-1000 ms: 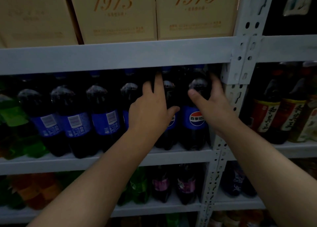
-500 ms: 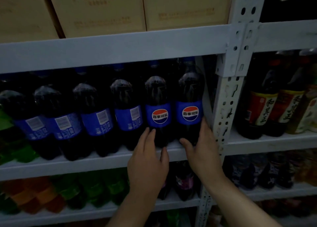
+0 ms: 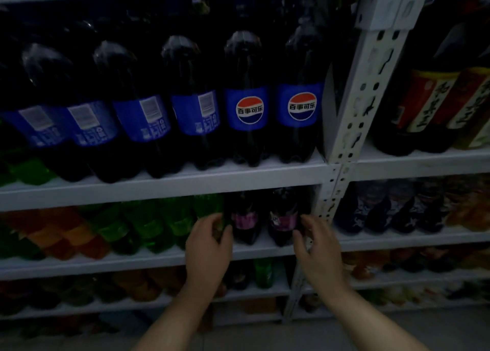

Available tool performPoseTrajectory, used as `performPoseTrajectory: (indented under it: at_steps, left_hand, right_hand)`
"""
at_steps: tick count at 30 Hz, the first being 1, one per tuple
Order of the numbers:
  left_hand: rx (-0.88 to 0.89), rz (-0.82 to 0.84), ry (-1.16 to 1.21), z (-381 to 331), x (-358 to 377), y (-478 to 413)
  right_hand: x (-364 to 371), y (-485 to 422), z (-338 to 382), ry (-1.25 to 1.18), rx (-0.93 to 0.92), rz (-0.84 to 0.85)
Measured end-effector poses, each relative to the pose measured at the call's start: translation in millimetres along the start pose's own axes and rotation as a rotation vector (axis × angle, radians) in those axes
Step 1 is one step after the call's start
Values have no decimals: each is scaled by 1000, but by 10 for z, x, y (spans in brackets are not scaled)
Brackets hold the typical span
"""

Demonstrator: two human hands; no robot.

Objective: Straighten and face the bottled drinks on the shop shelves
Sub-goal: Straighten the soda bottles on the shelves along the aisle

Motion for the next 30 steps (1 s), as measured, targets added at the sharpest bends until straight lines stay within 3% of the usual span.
performPoseTrajectory:
  at_steps: [5,11,16,21,26,30]
  left_hand:
    - [80,-138,60,-338,57,-276]
    - [26,-109,224,-384,360,-344]
    - [-185,-134,224,-378,489,-519]
    - [-194,-117,59,-334,535,-555]
    - [-109,65,99,-262,580,-650]
    - [-30,356,291,-268,651,-691]
  right_hand:
    - [188,-323,96,-59,104,-43]
    - [314,-621,-4,-90,345,-62]
    - [276,-691,25,-195,175,-90]
    - [265,-744,-62,-238,143,62]
    - [294,-756,-113,-201,144,168]
    - [188,-709,-90,-150,121,74]
Point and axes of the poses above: each hand's wrist, its own y-axis away from the middle knuckle, its own x-axis out of the palm, z = x × y, the point moved 9 cm from there along -y, towards the middle knuckle, and after that the axes turned 9 degrees about z, right-handed, at the moved point
